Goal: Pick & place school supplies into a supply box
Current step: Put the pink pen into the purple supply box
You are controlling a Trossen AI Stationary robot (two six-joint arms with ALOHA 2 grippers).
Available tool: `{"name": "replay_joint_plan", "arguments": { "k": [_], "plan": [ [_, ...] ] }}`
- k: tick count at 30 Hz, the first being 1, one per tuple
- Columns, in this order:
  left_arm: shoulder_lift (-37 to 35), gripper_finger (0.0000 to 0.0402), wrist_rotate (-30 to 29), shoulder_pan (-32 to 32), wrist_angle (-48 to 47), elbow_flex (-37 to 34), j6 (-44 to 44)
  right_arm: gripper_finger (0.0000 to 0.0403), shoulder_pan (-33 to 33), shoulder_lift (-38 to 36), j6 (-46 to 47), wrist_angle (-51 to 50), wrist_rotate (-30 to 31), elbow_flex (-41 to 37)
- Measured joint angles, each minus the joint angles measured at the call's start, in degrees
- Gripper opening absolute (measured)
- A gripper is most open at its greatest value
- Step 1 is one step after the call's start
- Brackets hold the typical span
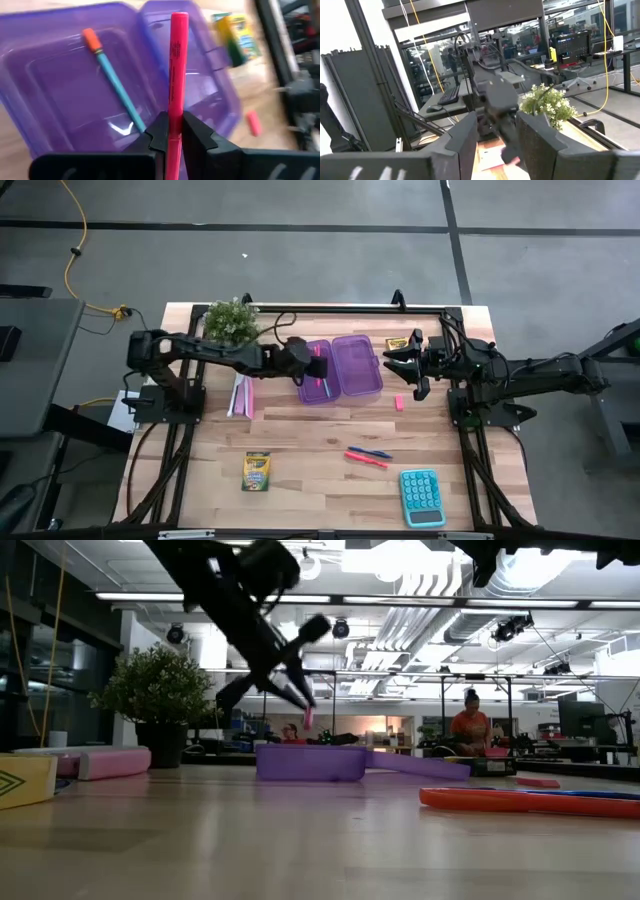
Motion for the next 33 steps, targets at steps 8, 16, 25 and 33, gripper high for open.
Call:
{"name": "replay_joint_plan", "arguments": {
  "k": [8, 16, 25, 33],
  "plan": [
    [6.5, 0.0020, 1.5, 1.5, 1.7, 0.0, -7.6, 0.0130, 0.0, 0.0, 0.1, -0.1, 0.0, 0.0],
    [8.0, 0.0021, 2.0, 1.8, 3.9, 0.1, -10.1, 0.0130, 0.0, 0.0, 0.1, -0.3, 0.4, 0.0],
    [8.0, 0.0021, 2.0, 1.9, 3.3, 0.0, -9.6, 0.0130, 0.0, 0.0, 0.1, -0.7, 3.0, 0.0],
    [8.0, 0.0021, 3.0, 1.9, 3.1, 0.0, -11.0, 0.0130, 0.0, 0.0, 2.7, -0.7, 3.0, 0.0]
  ]
}}
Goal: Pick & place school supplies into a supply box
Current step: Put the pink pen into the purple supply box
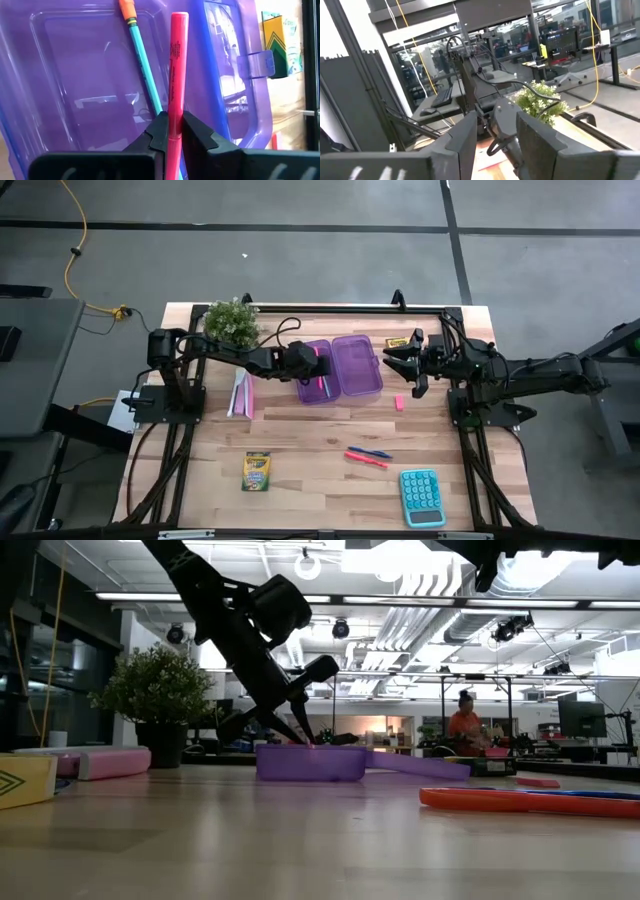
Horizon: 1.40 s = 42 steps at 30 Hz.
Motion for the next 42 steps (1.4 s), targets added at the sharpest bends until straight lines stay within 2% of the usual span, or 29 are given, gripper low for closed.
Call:
{"name": "replay_joint_plan", "arguments": {
  "k": [16, 35, 42],
  "plan": [
    [0.0, 0.0021, 1.8, -0.5, -0.1, 0.0, -4.4, 0.0130, 0.0, 0.0, 1.9, -1.2, 0.0, 0.0],
    [0.0, 0.0021, 1.5, -0.5, -0.2, 0.0, -4.6, 0.0130, 0.0, 0.0, 3.1, -1.7, 0.0, 0.0],
    [0.0, 0.0040, 1.5, -0.5, -0.2, 0.0, -4.9, 0.0130, 0.0, 0.0, 3.3, -2.2, 0.0, 0.0]
  ]
}}
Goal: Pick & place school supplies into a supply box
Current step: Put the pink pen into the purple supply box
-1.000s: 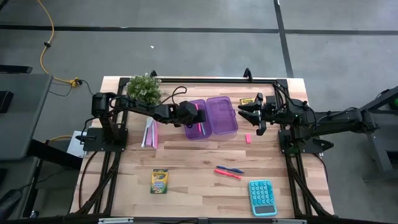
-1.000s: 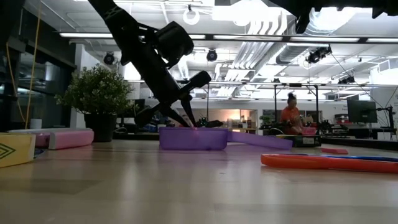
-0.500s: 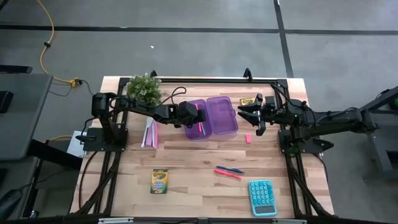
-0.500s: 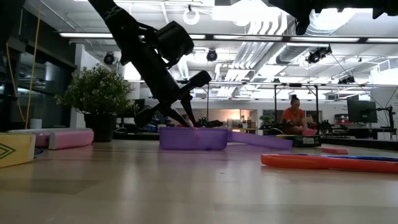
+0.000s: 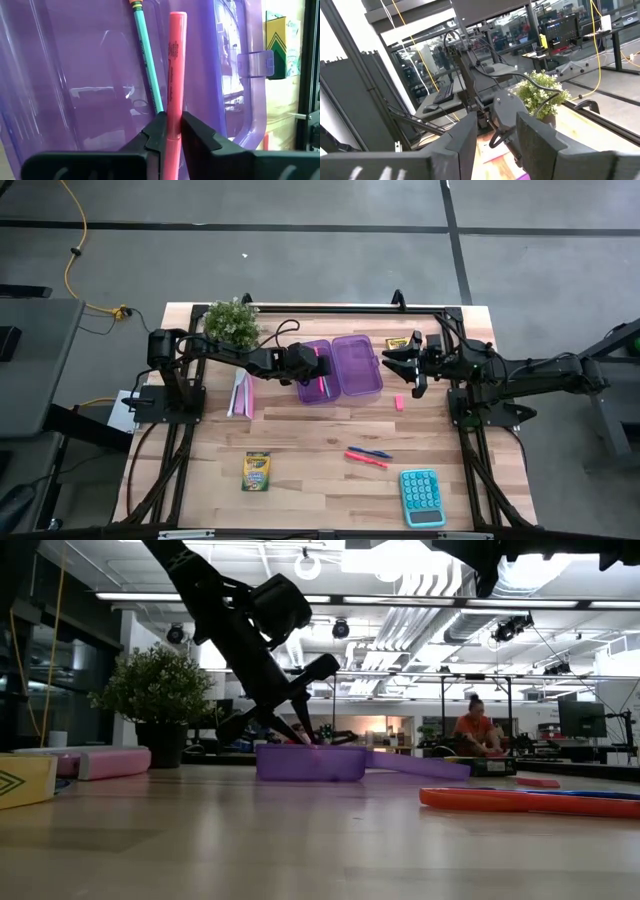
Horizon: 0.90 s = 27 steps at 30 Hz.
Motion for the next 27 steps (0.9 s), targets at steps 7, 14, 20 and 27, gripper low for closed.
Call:
{"name": "replay_joint_plan", "arguments": {
  "k": [7, 14, 20, 27],
  "plan": [
    [0.0, 0.0059, 0.0, 0.0, 0.0, 0.0, 0.3, 0.0130, 0.0, 0.0, 0.0, -0.1, 0.0, 0.0],
    [0.0, 0.0060, 0.4, 0.0, 0.0, 0.0, 0.4, 0.0130, 0.0, 0.0, 0.0, -0.1, 0.0, 0.0],
    [0.0, 0.0060, 0.6, 0.6, 0.8, 0.0, 1.2, 0.0130, 0.0, 0.0, 0.0, -0.1, 0.0, 0.0],
    [-3.1, 0.0060, 2.8, 3.1, 1.3, 0.0, 6.1, 0.0130, 0.0, 0.0, 0.0, -0.3, 0.0, 0.0]
  ]
}}
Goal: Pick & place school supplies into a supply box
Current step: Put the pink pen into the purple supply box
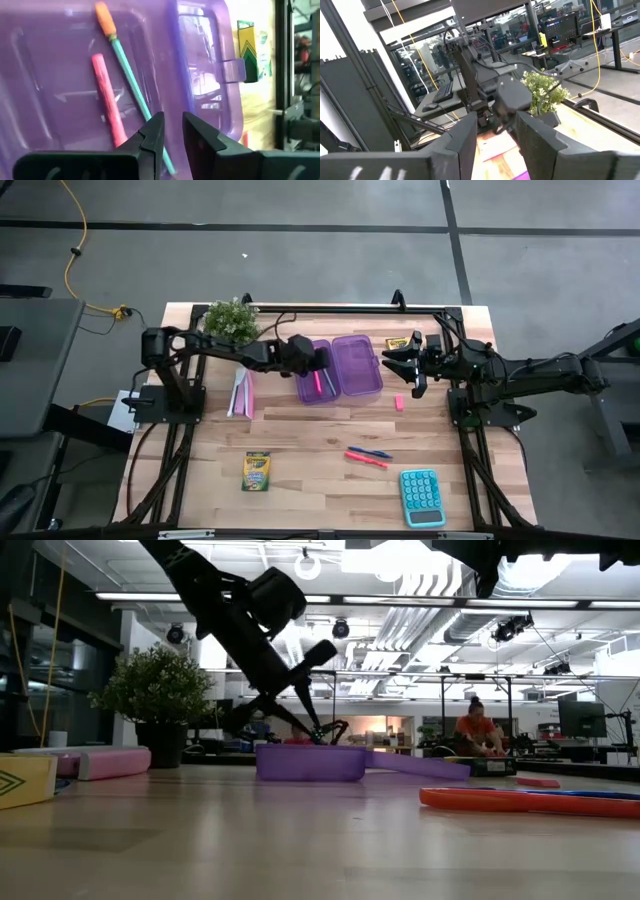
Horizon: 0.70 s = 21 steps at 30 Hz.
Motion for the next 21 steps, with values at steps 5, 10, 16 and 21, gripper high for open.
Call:
{"name": "replay_joint_plan", "arguments": {
  "k": [5, 10, 16, 21],
  "plan": [
    [-2.0, 0.0047, 4.3, 2.7, -5.0, 0.0, 10.1, 0.0130, 0.0, 0.0, -0.2, 0.0, 0.0, 0.0],
    [-2.0, 0.0005, 9.2, 3.7, -6.8, 0.0, 19.2, 0.0130, 0.0, 0.0, -0.2, 0.0, 0.0, 0.0],
    [-0.4, 0.0001, 7.8, 3.4, -20.4, 6.9, 31.5, 0.0130, 0.0, 0.0, 0.0, 0.0, 0.0, 0.0],
    [3.3, 0.0000, 6.2, 3.5, -32.4, 15.0, 44.1, 0.0130, 0.0, 0.0, 0.0, -0.1, 1.4, 0.0]
  ]
}}
